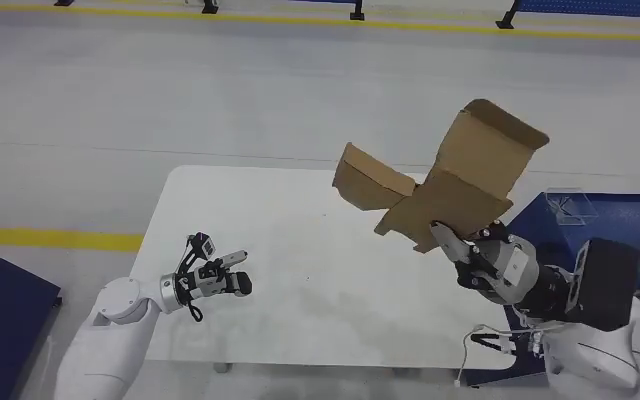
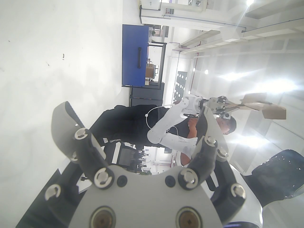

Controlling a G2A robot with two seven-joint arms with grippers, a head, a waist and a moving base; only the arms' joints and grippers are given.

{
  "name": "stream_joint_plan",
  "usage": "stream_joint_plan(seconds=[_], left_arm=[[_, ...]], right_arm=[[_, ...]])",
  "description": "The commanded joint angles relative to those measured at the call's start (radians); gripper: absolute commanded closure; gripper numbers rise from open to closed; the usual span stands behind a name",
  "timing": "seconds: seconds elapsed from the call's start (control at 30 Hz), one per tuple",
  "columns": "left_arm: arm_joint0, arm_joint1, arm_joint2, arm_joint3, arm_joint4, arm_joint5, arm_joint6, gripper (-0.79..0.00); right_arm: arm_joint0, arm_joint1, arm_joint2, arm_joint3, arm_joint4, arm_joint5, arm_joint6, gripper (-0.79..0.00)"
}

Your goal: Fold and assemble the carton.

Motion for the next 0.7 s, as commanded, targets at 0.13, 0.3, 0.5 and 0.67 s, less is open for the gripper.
stream_joint_plan(seconds=[0.13,0.3,0.5,0.67], left_arm=[[0.000,0.000,0.000,0.000,0.000,0.000,0.000,-0.785],[0.000,0.000,0.000,0.000,0.000,0.000,0.000,-0.785],[0.000,0.000,0.000,0.000,0.000,0.000,0.000,-0.785],[0.000,0.000,0.000,0.000,0.000,0.000,0.000,-0.785]], right_arm=[[0.037,0.016,-0.055,-0.035,-0.861,-0.092,-0.438,0.000],[-0.034,0.052,-0.105,0.004,-1.404,0.160,-0.821,0.000],[-0.095,0.072,-0.067,0.034,-1.559,0.383,-1.058,0.000],[-0.125,0.063,-0.047,0.063,-1.197,0.268,-1.008,0.000]])
